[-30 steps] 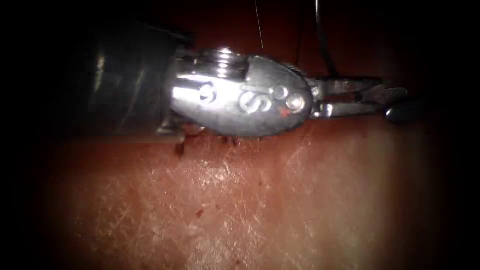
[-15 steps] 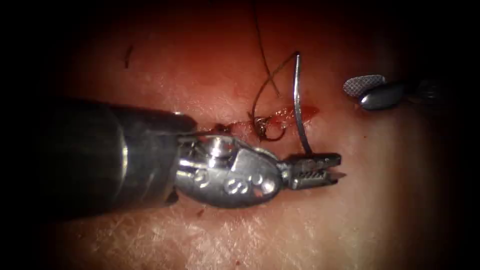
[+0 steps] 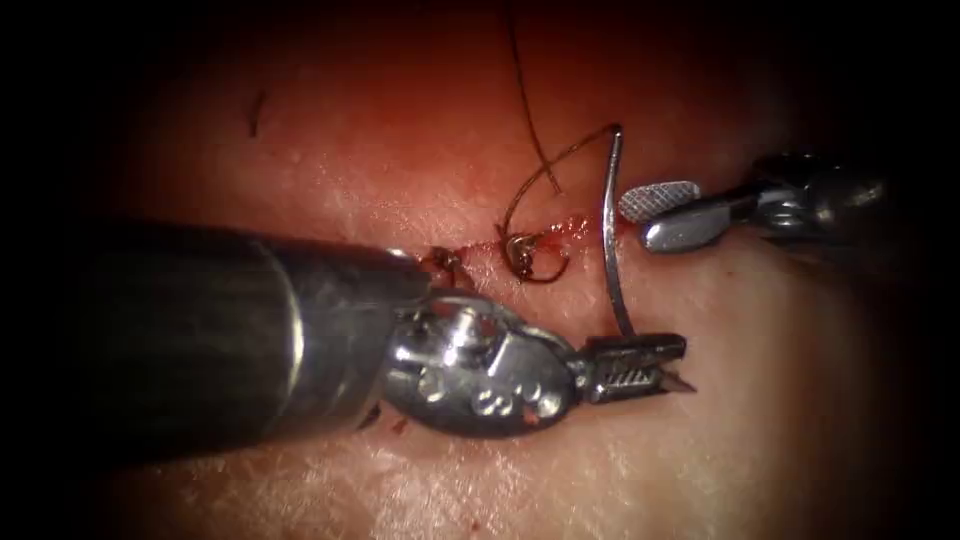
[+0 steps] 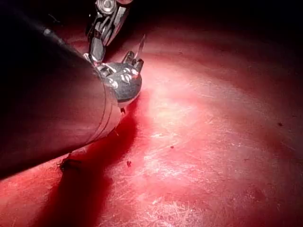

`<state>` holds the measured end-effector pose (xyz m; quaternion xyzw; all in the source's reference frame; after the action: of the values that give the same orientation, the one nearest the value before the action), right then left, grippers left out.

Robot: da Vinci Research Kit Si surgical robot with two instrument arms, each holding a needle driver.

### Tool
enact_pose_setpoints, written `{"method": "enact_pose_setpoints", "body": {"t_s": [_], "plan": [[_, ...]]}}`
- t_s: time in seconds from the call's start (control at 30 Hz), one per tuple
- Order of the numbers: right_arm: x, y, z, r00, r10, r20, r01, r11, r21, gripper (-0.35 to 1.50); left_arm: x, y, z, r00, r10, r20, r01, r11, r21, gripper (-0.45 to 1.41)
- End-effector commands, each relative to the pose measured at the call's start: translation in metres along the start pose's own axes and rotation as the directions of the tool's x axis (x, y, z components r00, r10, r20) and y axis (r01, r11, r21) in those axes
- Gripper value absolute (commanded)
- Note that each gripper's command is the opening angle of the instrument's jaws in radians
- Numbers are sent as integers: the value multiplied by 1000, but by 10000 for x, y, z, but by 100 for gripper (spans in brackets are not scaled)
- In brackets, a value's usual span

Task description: Wound Closure

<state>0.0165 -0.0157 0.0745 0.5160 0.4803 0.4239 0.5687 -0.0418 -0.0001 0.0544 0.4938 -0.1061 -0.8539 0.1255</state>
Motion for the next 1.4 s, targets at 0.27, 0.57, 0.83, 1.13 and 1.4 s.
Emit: {"method": "enact_pose_setpoints", "body": {"t_s": [0.27, 0.57, 0.83, 1.13, 1.4], "plan": [[-4, 2, 22, 1000, 13, 9, -14, 1000, 13, 81, -2, 7, 11, 1000, 19, 7, -19, 1000, -6, -45], [-7, -1, 31, 999, 47, 25, -47, 998, 32, 73, -4, 16, 20, 999, 28, 17, -28, 999, -21, -45], [-12, -2, 33, 992, 86, 89, -92, 993, 71, -35, -3, 15, 19, 999, 34, 16, -33, 999, -21, -45], [2, -5, 31, 999, -14, 37, 13, 1000, 11, -35, 5, 9, 17, 1000, -10, 12, 11, 1000, -23, -13], [12, 7, 18, 959, -283, -27, 284, 958, 29, -35, 12, -8, 8, 921, -388, 18, 388, 921, -34, 104]]}}
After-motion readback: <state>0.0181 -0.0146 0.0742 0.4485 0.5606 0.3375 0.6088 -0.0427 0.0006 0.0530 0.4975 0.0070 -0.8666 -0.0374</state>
